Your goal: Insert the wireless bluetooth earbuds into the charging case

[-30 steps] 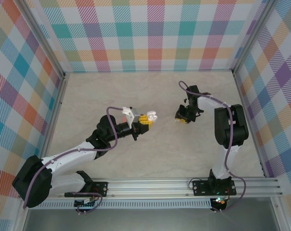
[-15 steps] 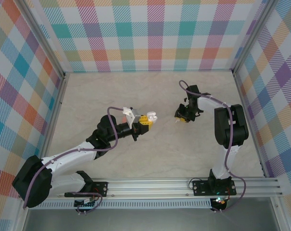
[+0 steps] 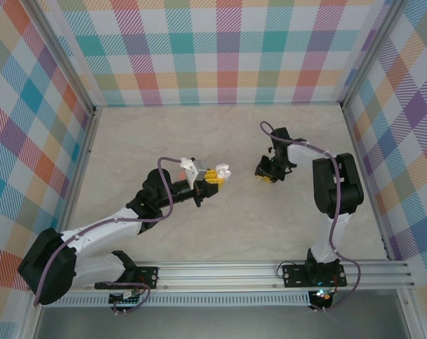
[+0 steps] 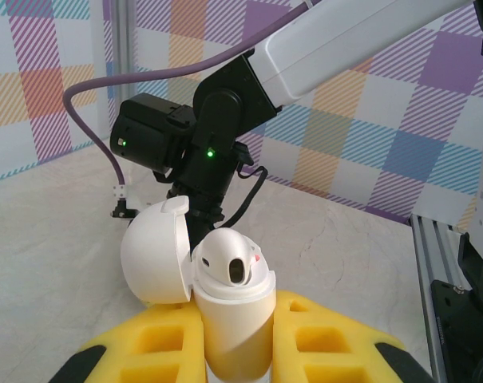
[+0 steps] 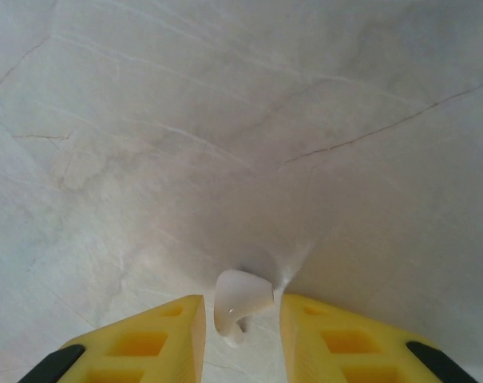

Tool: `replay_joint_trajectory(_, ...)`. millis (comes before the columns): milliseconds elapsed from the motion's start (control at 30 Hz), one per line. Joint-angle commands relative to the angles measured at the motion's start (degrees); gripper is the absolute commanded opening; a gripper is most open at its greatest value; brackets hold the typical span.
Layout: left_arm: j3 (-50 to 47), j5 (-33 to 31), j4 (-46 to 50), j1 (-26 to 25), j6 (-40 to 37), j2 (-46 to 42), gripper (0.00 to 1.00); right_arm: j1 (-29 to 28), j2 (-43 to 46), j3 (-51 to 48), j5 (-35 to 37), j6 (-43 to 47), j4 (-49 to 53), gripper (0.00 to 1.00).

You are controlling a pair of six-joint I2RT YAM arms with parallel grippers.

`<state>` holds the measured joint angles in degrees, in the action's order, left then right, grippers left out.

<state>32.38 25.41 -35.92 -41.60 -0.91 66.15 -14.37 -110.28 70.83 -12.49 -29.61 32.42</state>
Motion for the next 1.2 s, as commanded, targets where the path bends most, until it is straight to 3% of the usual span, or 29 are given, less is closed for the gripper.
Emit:
replay_joint_trajectory(0, -0.4, -0.1, -0.2, -0.8, -0.6, -1.4, 0.0, -1.2, -2.4, 0.7, 0.0, -0.7, 0.6, 0.31)
replay_joint_trajectory(500, -0.7, -0.4, 1.2, -0.8, -1.5, -3.0, 0.0, -1.2, -7.3, 6.6, 1.6, 2.5, 4.4, 0.22)
replay_joint_trajectory(767, -0.6, -0.4, 1.0, -0.8, -1.7, -2.3, 0.0, -1.2, -3.4, 6.2, 0.9, 3.5, 4.1, 0.16)
replay_joint_trajectory(1167, 0.0, 0.0, 0.9, -0.8, -1.8, -1.3, 0.0, -1.2, 1.3, 5.5, 0.5, 3.8, 4.9, 0.15)
